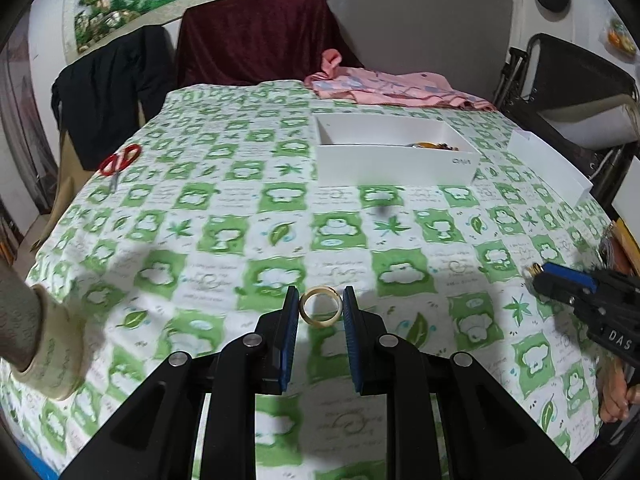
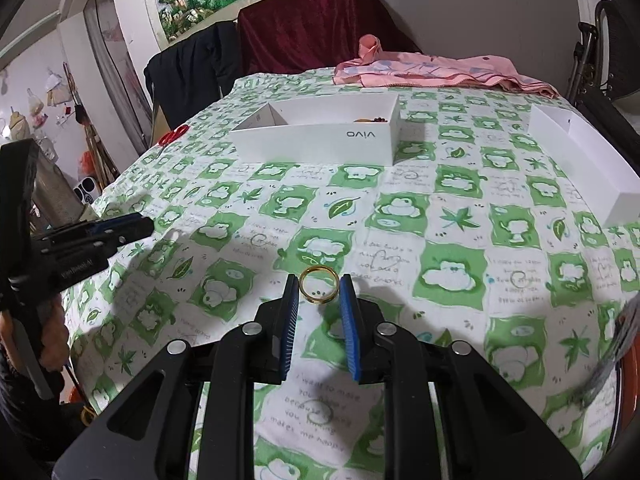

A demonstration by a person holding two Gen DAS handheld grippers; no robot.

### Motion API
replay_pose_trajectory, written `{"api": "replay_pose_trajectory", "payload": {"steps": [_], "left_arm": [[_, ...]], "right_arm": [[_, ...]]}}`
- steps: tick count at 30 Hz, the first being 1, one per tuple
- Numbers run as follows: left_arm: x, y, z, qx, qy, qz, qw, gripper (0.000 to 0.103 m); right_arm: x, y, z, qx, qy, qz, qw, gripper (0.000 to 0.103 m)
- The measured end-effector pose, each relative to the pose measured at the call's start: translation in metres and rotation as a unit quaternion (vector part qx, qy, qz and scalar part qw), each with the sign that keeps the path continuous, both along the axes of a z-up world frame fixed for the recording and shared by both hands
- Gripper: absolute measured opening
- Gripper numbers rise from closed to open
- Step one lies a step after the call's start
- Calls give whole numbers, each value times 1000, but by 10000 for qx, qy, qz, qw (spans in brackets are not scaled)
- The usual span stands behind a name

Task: Organize jewelry
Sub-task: 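Carry the cream ring over the vivo box with the left tool while the right tool carries the gold ring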

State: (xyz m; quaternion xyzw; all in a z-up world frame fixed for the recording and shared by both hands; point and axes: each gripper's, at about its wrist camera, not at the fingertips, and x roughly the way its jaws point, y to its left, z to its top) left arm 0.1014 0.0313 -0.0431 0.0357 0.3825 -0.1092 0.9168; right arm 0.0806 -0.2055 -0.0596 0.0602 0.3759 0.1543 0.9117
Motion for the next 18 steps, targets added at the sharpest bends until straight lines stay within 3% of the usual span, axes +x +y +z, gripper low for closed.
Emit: {"api": "replay_pose_trajectory", "payload": {"steps": [8, 13, 18], "left_arm": [[-6, 12, 37, 30, -403, 184, 9990, 22], [-9, 18, 70, -91, -619, 206, 9978, 22], [-9, 10, 114, -48, -1083, 176, 9940, 22]], "right_arm": [[-6, -13, 26, 191, -264, -141, 9994, 20], [-12, -23, 59, 326, -601, -227, 9974, 20], [-8, -25, 100, 313, -1048, -256, 9937, 20]]}}
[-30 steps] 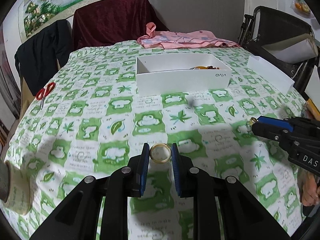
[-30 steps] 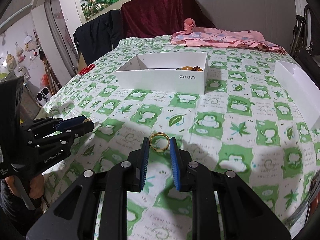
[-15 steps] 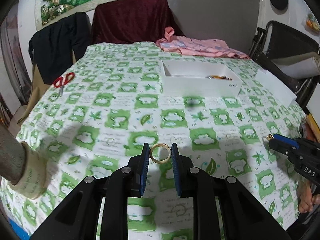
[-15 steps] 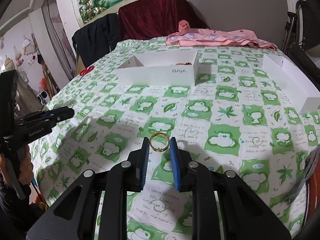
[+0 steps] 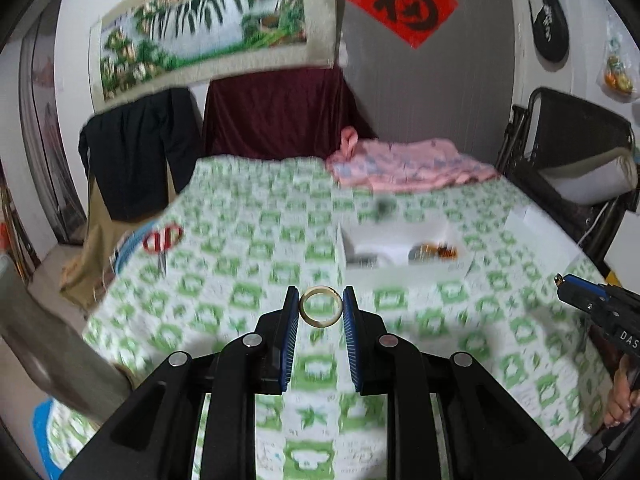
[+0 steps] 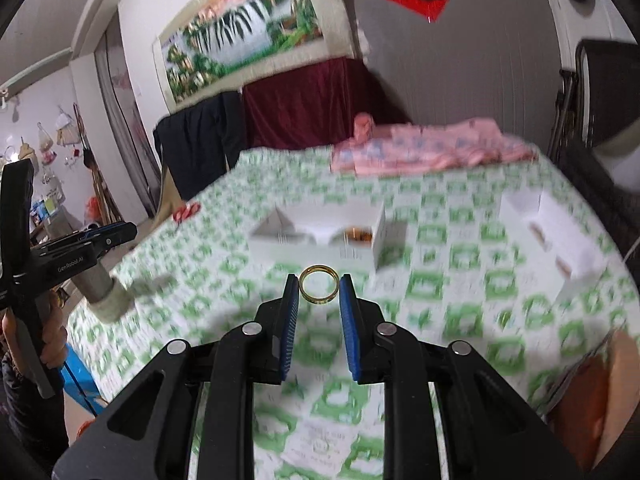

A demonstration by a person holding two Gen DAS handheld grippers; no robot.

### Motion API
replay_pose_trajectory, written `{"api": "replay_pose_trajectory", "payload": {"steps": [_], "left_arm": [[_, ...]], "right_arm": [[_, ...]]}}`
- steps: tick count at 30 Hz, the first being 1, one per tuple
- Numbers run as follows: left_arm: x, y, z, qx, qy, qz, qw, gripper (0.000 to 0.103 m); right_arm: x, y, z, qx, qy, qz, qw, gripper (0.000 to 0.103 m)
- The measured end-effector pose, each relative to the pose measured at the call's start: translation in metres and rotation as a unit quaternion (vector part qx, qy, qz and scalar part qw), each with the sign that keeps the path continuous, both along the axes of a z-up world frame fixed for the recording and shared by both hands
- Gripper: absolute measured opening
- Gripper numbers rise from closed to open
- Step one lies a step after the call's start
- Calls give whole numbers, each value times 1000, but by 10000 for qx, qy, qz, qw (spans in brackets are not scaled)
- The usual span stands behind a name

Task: Organize jewelry
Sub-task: 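Carry the cream ring over the vivo box with the left tool while the right tool carries the gold ring, then open the left tool over the box while the right tool releases the gold ring inside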

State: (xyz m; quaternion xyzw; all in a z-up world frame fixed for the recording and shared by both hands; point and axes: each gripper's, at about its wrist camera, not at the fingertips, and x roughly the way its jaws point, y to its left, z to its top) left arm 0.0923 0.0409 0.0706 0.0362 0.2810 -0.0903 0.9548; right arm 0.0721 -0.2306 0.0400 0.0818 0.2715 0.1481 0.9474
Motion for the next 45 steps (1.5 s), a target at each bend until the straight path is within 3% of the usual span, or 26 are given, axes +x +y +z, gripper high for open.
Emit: {"api": "replay_pose_trajectory", "payload": {"steps": [6, 13, 21, 30, 35, 45], "left_arm": [[11, -24, 46, -71, -446, -233, 9987, 22], [55, -59, 66, -171, -495, -526, 9972, 22], [128, -75, 26, -427, 60, -522, 9977, 22], [198, -76, -52, -542, 988, -415, 9928, 22], [212, -70, -83, -562, 1298, -343, 9894, 22], [218, -75, -99, -394, 1439, -390, 9880, 22]], "right_arm": [[19, 3, 48, 63, -482, 3, 9988, 20], [65, 8, 68, 230, -561, 3, 9982, 20], [135, 17, 36, 288, -94, -98, 9995, 20], [190, 18, -28, 209, 666, -186, 9974, 20], [202, 16, -50, 184, 926, -215, 9953, 20], [210, 18, -67, 13, 1134, -271, 9932, 20]]}}
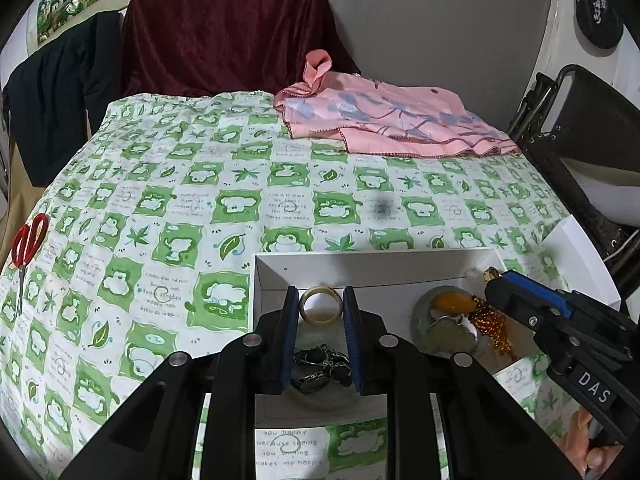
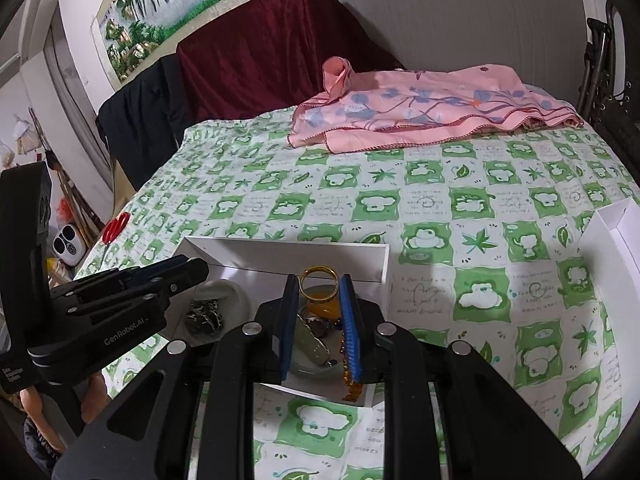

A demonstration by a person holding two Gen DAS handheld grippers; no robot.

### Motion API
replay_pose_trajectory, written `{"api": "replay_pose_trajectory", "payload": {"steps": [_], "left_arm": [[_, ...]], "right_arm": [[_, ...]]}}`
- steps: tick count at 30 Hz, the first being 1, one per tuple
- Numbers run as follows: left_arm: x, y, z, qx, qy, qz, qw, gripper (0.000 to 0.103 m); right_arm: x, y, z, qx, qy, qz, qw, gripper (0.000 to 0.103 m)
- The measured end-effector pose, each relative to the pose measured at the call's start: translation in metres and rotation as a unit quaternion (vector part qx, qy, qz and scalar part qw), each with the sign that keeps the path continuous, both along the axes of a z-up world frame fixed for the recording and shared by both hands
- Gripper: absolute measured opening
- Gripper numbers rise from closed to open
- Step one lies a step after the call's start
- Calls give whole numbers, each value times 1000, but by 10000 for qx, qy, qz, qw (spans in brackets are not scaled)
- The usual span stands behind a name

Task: Organize jewelry
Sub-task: 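Open the left tool over the box while the right tool releases the gold ring inside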

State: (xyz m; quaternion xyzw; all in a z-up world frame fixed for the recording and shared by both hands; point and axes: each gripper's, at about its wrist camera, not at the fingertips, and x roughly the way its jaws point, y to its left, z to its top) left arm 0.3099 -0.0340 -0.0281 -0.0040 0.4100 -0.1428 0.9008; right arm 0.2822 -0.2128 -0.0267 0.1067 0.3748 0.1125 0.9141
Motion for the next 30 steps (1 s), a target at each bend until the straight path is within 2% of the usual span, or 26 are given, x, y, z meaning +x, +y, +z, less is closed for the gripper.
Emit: {"api": "replay_pose_trajectory", "payload": {"steps": [7, 12, 14, 22, 25, 28, 30], "left_arm": [[0, -1, -3, 85, -12, 40, 10000, 23], [-1, 0, -1, -11, -16, 16, 10000, 34], [-4, 1, 1, 9, -95, 62, 9999, 42], [-10, 9, 9, -185, -179, 98, 9996, 48], [-12, 9, 11, -142, -224, 113, 9996, 51], [-15, 10, 14, -100, -308, 162, 9993, 59], [-17, 13, 16, -119, -359, 202, 9991, 64]], "right_arm": [[1, -1, -4, -81, 54, -60, 9999, 20], [-1, -5, -2, -12, 29, -88, 10000, 20], [-2, -6, -1, 21, 3, -88, 10000, 20], [-7, -6, 4, 117, -53, -48, 9999, 20], [-9, -8, 6, 146, -77, -64, 9998, 21], [-10, -10, 8, 173, -105, -106, 9997, 28], [-13, -12, 9, 177, -148, -160, 9996, 37]]}}
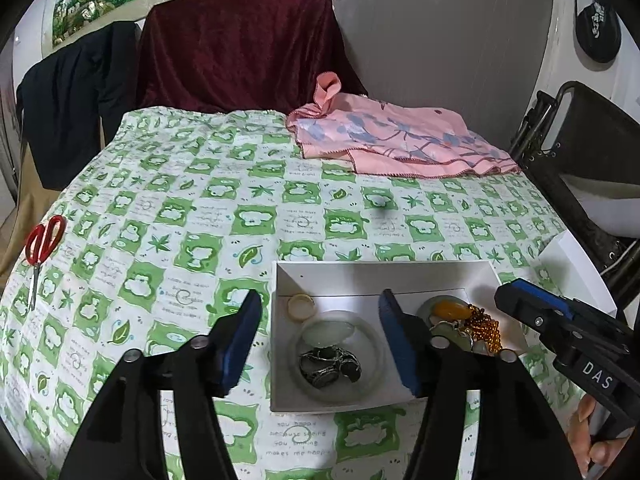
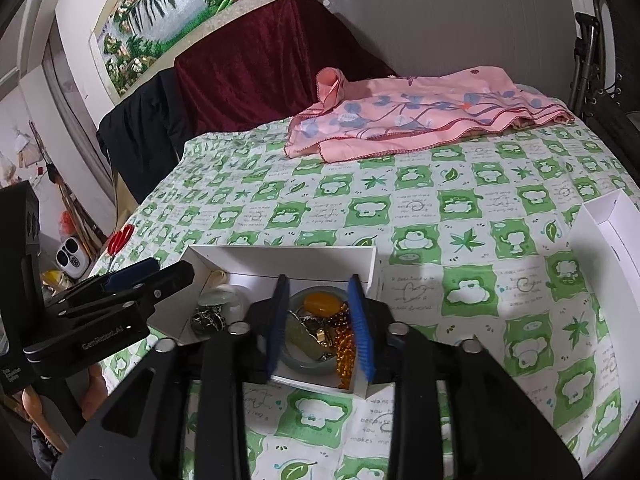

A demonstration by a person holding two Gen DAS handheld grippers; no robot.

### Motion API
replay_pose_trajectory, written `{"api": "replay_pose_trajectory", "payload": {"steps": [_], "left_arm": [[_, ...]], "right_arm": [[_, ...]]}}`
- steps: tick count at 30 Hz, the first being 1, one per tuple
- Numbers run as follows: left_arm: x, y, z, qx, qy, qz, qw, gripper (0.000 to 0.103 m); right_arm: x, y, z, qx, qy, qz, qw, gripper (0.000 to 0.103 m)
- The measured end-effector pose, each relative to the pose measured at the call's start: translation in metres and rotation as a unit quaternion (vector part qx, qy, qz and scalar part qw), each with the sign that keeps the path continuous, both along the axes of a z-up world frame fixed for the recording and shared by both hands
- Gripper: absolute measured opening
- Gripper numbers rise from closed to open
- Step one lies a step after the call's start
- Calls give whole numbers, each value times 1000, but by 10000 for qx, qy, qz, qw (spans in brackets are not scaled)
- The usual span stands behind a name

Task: Organize jewelry
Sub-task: 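Open the left tool over the box while the right tool releases the gold ring inside, then withdraw both open tools up and away from the box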

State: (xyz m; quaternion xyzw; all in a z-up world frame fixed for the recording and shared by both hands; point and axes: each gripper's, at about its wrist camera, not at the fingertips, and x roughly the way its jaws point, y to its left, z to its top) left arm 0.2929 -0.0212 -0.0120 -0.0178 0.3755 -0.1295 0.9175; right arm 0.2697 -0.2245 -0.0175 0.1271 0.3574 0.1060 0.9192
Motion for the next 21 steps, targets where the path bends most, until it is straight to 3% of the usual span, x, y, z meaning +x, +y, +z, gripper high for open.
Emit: {"api": "replay_pose_trajectory", "payload": {"steps": [8, 15, 21], "left_arm": [[-6, 4, 4, 70, -194, 192, 9996, 86], [-19, 8, 1, 59, -293, 409, 9987, 93], [-34, 12, -1, 192, -385, 633, 9971, 97]], "right_arm": [[-12, -6, 8, -96, -211, -304, 9993, 65], [-39, -8, 20, -192, -597, -654, 9959, 94], [-58, -6, 14, -362, -576, -945, 9932, 96]]}}
